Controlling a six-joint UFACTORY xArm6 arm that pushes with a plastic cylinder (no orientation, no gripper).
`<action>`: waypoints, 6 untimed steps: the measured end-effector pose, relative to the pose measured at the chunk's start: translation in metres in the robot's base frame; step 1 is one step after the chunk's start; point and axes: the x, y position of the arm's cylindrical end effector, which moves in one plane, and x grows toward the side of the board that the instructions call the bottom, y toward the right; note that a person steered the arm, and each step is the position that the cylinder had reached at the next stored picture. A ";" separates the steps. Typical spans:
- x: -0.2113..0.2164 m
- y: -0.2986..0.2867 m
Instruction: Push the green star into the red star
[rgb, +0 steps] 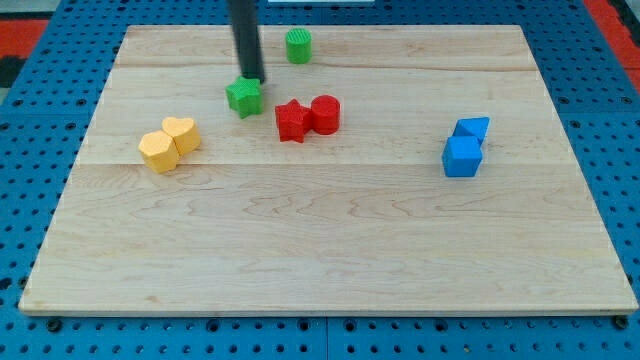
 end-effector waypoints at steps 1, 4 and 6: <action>0.000 -0.031; 0.026 -0.023; 0.022 0.048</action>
